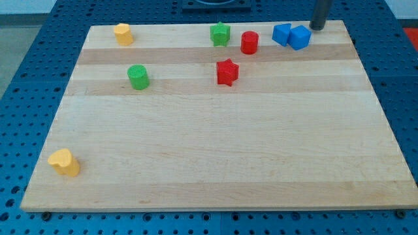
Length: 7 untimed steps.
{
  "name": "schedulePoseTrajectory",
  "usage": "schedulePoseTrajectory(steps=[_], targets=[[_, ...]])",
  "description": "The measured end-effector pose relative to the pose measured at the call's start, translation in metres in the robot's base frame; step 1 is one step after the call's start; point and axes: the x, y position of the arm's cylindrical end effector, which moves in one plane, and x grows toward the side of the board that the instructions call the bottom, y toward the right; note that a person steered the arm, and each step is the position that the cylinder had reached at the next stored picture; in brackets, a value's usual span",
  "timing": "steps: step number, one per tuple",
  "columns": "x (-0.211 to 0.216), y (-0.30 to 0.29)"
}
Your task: Move the cube to the bottom right of the red circle
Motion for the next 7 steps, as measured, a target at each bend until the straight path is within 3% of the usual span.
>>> schedulePoseTrajectory(steps=[3,5,7], targets=[[0.041,-0.011],[0.02,-0.029],[0.056,-0.045]])
